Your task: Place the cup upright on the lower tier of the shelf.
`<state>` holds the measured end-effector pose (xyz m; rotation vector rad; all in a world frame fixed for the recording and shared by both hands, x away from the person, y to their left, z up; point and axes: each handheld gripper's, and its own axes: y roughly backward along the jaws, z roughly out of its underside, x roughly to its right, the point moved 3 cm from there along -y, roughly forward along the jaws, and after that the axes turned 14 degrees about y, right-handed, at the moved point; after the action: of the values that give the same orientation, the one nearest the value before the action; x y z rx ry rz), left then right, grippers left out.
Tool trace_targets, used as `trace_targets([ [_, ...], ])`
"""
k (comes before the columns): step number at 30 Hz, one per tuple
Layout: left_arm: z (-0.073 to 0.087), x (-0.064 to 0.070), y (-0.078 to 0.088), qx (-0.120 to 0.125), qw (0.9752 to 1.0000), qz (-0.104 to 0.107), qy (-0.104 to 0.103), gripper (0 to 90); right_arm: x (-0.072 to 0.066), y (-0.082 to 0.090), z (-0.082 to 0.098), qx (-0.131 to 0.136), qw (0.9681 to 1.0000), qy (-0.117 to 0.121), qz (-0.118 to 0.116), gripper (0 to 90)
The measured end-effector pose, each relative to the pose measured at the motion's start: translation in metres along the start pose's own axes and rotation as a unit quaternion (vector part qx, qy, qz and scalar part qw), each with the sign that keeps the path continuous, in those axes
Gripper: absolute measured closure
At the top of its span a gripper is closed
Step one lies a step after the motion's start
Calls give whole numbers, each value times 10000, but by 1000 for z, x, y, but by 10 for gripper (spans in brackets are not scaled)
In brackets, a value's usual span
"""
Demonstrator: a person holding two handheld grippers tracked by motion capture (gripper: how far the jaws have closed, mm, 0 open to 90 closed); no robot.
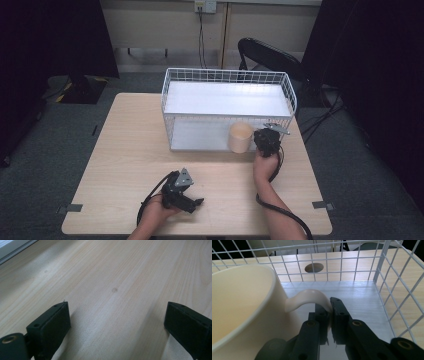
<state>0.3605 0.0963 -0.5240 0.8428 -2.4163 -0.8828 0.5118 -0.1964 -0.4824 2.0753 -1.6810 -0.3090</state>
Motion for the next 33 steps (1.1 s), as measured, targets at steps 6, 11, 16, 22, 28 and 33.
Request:
trace_targets([
  [6, 0, 0, 0, 1, 10000, 2, 1, 63, -1, -2, 1, -26, 10000, 29, -88, 838],
  [11, 0, 0, 0, 2, 10000, 1, 1, 63, 1, 0, 1, -32, 9998, 130, -128, 771],
  [16, 0, 0, 0, 6, 10000, -8, 21, 62, 0, 1, 0, -48, 9996, 255, -122, 666],
  [22, 0, 1, -1, 8, 10000, -13, 29, 61, 3, 5, 4, -136, 9995, 254, -155, 574],
  [28, -1, 1, -1, 9, 10000, -26, 38, 58, 6, 10, 7, -198, 9990, 366, -169, 498],
  [33, -1, 1, -1, -7, 10000, -41, 54, 56, 7, 20, 12, -214, 9982, 514, -218, 406],
])
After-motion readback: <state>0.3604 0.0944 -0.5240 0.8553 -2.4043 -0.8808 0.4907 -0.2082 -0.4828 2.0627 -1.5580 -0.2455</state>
